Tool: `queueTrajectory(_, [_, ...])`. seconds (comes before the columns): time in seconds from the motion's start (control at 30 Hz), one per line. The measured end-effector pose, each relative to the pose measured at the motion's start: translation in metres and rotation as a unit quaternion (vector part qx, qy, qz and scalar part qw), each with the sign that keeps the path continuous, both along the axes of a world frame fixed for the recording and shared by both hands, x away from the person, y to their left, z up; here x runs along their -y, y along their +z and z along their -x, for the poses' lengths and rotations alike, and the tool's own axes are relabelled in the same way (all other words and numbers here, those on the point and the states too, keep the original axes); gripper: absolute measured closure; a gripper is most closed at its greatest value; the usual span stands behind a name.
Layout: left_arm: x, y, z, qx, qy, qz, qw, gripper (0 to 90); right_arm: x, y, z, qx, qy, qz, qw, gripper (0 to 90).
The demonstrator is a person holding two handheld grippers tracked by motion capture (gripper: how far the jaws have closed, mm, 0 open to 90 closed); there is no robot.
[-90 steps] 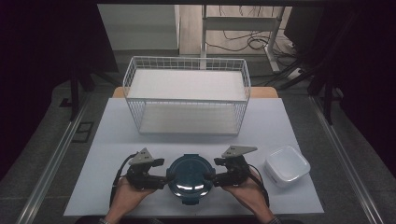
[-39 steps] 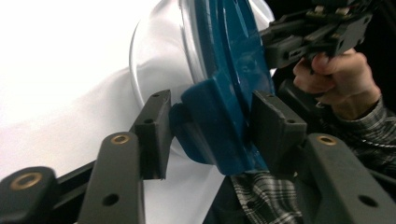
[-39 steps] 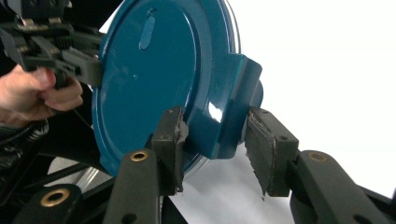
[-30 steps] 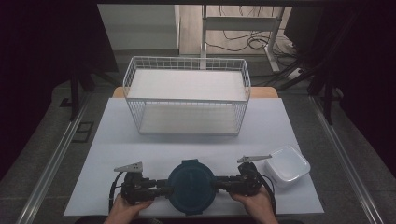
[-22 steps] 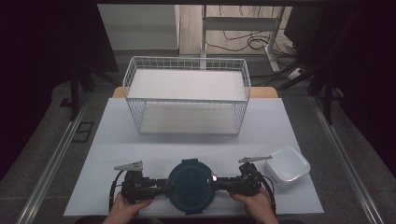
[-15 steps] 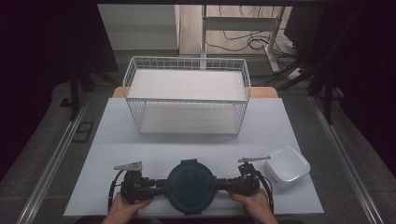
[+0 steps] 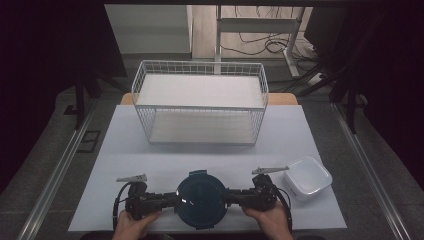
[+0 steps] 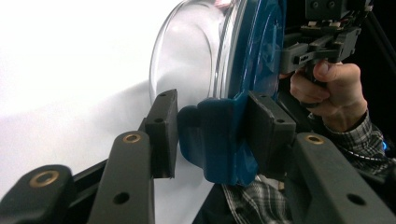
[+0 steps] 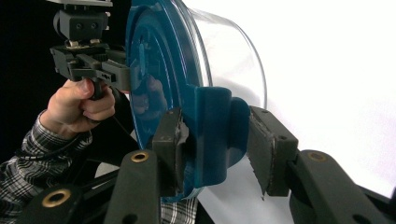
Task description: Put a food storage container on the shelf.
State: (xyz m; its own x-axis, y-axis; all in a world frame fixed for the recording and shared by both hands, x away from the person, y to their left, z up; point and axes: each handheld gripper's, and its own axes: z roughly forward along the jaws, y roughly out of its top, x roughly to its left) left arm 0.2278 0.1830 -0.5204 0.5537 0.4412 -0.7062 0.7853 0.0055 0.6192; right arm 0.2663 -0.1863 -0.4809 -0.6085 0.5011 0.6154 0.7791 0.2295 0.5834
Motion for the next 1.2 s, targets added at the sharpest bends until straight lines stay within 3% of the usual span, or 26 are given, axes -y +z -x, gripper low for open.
queueTrajectory(0.17, [0.000, 0.017, -0.008, 0.030, 0.007, -0.009, 0.9995, 56.9, 0.000, 0.011, -0.006, 0.026, -0.005, -0.009, 0.9996, 57.5])
queueTrajectory(0.33, [0.001, 0.031, -0.018, 0.045, 0.008, -0.019, 0.9988, 56.9, -0.002, 0.023, -0.015, 0.051, -0.007, -0.006, 0.9986, 56.9])
queueTrajectory(0.6, [0.000, 0.055, -0.042, 0.060, 0.010, -0.026, 0.9978, 56.8, -0.003, 0.043, -0.037, 0.066, -0.014, -0.010, 0.9977, 56.7])
queueTrajectory(0.7, [0.000, 0.071, -0.052, 0.072, 0.012, -0.033, 0.9968, 56.8, -0.003, 0.055, -0.047, 0.074, -0.017, -0.016, 0.9970, 56.6])
queueTrajectory(1.2, [-0.008, 0.120, -0.085, 0.093, 0.031, -0.028, 0.9948, 56.7, -0.010, 0.103, -0.083, 0.096, -0.020, -0.028, 0.9948, 56.6])
